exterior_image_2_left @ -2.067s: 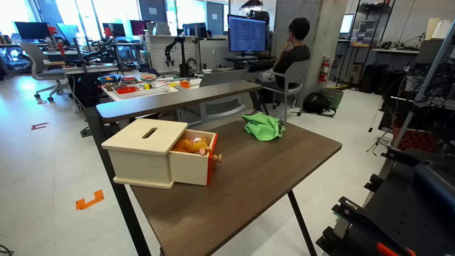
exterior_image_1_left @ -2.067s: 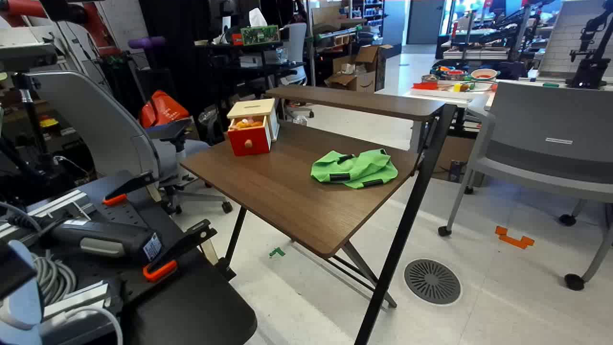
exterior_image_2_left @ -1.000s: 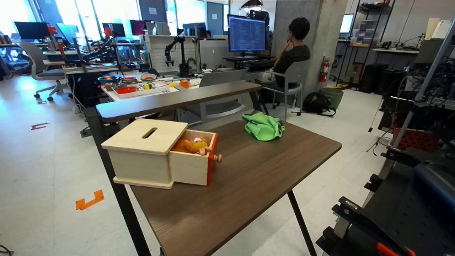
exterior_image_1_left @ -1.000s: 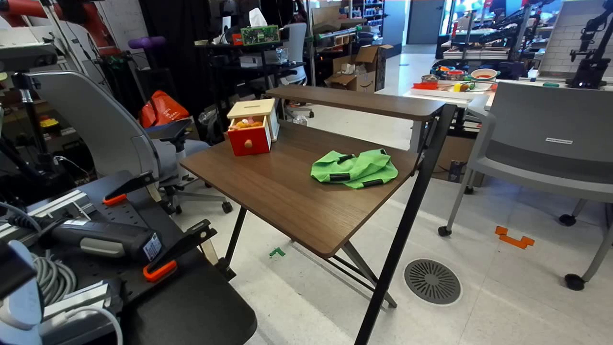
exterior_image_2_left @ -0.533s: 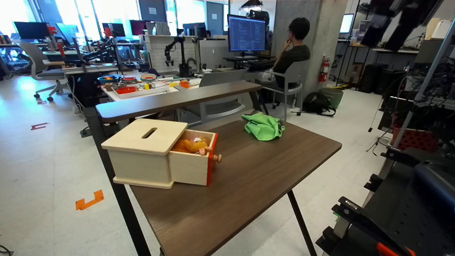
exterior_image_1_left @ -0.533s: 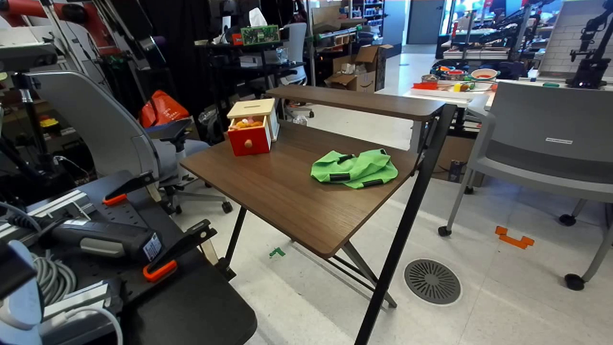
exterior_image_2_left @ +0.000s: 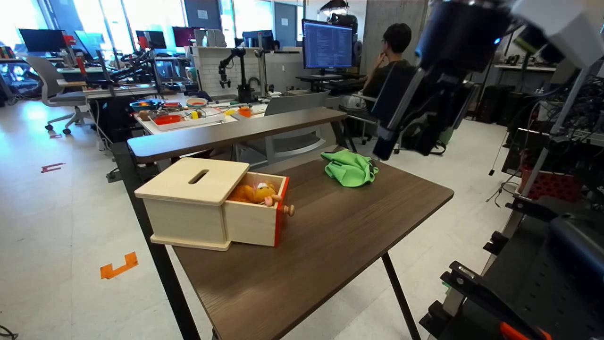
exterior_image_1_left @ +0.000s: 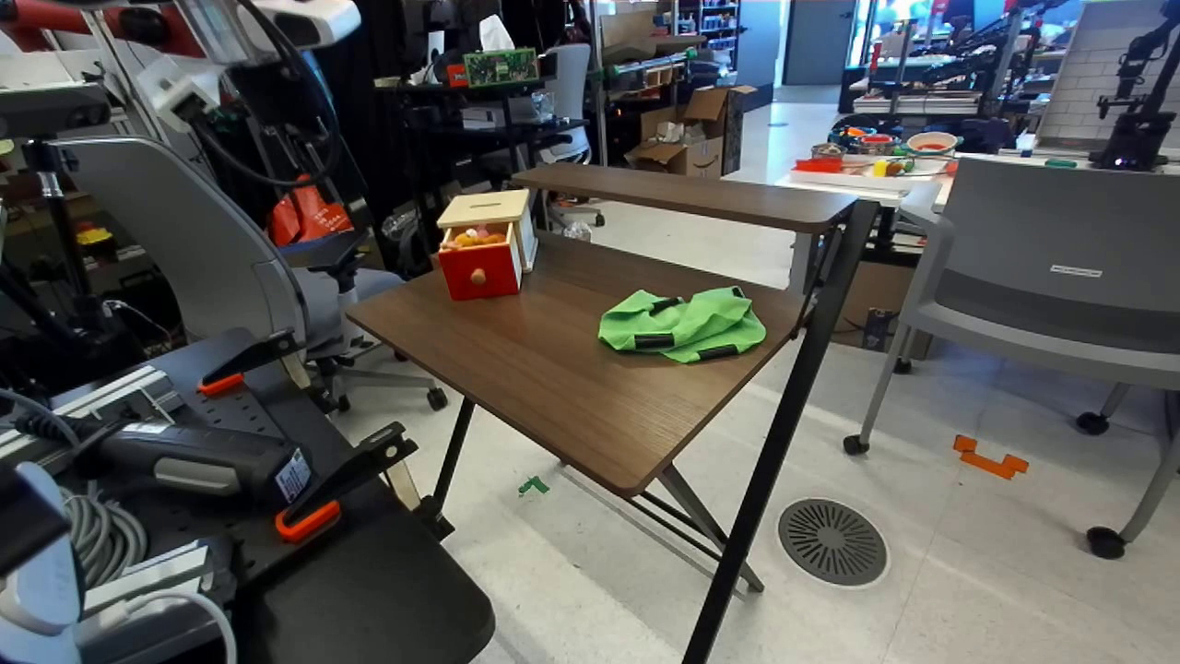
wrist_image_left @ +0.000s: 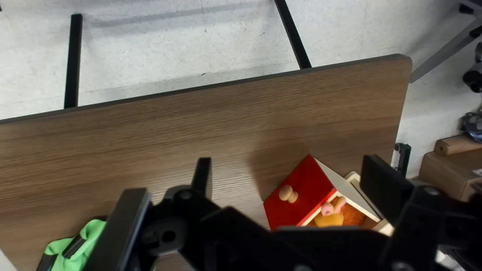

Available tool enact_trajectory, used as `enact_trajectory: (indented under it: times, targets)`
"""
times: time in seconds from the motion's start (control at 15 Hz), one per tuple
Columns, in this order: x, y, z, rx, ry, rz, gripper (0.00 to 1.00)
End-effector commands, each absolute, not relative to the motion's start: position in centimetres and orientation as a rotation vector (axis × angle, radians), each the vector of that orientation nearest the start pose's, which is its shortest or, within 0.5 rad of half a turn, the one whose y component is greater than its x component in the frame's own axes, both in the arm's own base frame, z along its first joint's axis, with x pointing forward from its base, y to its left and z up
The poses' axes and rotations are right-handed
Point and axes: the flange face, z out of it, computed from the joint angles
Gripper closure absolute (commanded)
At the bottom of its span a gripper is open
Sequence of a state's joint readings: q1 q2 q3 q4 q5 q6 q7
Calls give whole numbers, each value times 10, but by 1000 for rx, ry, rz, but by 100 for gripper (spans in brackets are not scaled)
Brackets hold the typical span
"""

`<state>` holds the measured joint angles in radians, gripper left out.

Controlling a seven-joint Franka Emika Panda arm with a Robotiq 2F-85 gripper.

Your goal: Remove a plush toy from the drawer

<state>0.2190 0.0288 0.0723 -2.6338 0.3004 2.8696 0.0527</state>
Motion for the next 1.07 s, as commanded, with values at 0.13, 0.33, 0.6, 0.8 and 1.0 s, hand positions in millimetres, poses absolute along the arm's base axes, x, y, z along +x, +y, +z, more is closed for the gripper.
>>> enact_trajectory:
  times: [0.13,0.33,0.6,0.8,1.0]
  targets:
    - [508,153,216,-2927,67,-299,0]
    - [503,153,216,-2943,48,-271,0]
    - [513,154,212,-2937,57,-274,0]
    - [516,154,211,-2924,92,-330,0]
    - [531,150,214,-2885,206,-524,0]
